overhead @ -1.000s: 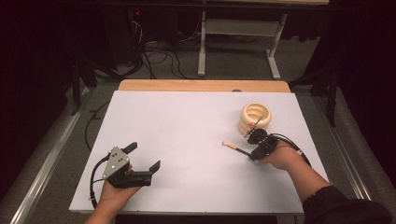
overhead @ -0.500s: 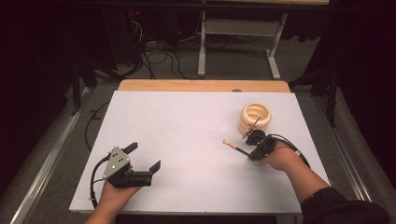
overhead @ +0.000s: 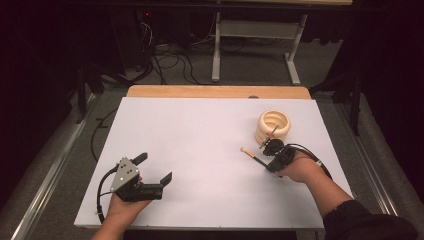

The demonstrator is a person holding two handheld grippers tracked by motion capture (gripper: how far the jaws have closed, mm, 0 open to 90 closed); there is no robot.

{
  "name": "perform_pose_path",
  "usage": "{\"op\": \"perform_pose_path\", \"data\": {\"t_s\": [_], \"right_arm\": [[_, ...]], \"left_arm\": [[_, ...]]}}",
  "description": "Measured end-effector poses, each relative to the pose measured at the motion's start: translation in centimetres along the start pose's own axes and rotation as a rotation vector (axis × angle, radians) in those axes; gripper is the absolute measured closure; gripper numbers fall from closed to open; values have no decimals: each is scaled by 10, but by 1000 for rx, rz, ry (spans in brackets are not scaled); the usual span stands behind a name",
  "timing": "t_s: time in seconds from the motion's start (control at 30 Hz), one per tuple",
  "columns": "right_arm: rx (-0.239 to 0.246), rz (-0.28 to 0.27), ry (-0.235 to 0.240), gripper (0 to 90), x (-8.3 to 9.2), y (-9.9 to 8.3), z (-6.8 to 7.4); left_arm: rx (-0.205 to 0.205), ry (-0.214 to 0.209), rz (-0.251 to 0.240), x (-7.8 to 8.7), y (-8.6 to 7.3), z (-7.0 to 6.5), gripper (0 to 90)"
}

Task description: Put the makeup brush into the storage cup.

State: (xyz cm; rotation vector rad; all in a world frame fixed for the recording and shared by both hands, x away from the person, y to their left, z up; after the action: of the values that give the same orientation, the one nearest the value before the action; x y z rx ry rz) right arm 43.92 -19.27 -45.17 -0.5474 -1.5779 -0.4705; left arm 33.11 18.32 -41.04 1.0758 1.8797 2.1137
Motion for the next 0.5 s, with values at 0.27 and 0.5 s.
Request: {"op": "perform_pose_path", "data": {"t_s": [0.27, 0.5], "right_arm": [[16, -1, -14, 868, 1, 0, 1], [3, -13, -16, 868, 4, -2, 1]], "left_arm": [[3, 0, 0, 0, 0, 1, 2], [2, 0, 1, -1, 0, 1, 2]]}}
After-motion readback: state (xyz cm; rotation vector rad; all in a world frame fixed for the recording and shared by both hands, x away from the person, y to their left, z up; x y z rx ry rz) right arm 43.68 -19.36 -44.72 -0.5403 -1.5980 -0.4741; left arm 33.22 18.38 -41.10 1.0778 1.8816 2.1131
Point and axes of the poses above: each handheld gripper's, and its own axes: x roughly backward along the jaws, y roughly out of its top, z roughly to its left, the point moved 6 cm from there along -x, roughly forward along the jaws, and after that the axes turned 10 degrees about z, right-handed, at the moved point
